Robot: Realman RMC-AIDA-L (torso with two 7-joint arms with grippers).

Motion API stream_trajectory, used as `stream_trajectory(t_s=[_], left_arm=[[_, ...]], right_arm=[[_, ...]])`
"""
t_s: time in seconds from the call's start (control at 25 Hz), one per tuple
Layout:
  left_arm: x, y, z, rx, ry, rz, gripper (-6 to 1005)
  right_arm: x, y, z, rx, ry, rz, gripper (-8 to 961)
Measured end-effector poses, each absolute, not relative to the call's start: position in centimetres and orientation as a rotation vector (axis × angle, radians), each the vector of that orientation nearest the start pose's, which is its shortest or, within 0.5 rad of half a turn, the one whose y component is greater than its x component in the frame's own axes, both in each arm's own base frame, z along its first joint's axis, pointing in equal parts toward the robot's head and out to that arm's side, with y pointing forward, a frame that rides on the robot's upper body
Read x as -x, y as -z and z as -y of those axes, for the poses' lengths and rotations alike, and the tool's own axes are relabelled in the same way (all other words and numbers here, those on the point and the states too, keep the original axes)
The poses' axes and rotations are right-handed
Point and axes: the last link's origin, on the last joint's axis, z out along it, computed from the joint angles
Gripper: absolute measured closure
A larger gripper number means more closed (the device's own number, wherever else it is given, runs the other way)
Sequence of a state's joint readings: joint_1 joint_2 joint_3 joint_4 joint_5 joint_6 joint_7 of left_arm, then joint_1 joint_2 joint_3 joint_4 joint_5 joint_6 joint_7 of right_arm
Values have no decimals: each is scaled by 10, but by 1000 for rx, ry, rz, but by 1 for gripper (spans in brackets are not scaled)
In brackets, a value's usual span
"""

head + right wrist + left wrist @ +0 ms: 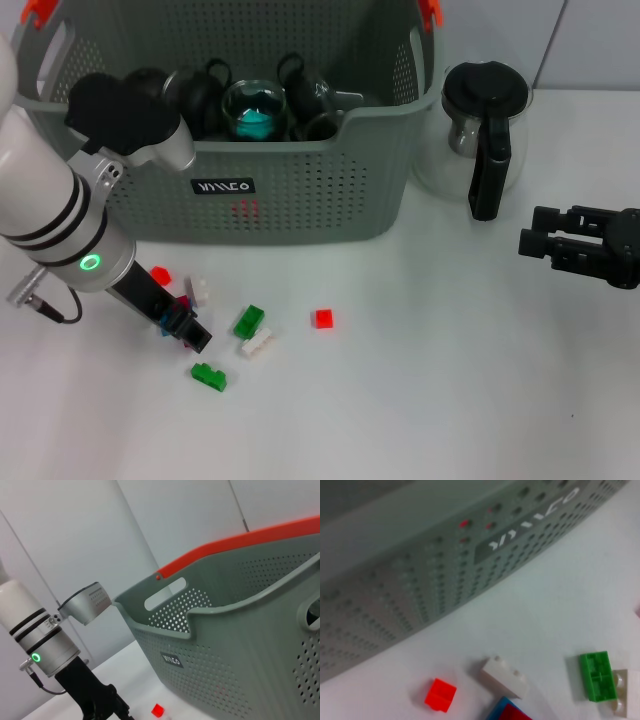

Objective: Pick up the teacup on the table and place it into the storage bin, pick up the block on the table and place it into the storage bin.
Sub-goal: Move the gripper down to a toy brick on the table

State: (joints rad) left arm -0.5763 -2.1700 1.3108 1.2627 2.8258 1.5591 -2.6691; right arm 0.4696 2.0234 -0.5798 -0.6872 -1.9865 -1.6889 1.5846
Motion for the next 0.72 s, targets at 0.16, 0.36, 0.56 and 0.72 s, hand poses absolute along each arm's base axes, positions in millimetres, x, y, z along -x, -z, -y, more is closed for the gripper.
stream_trajectory(t_s=[0.16, 0.36, 0.56, 0.72], left_arm=[[218, 17, -343, 2394, -632, 1182, 292], [214, 18, -346, 2406, -627, 1157, 291], [207, 22, -348, 2430, -641, 1110, 291], [204, 25, -348, 2443, -651, 1079, 291]], right_arm=[[-283, -41, -314, 2624, -835, -917, 347], [-283, -41, -314, 2625, -835, -917, 346], [-283, -41, -314, 2625, -835, -916, 346], [-283, -41, -314, 2624, -835, -915, 346]])
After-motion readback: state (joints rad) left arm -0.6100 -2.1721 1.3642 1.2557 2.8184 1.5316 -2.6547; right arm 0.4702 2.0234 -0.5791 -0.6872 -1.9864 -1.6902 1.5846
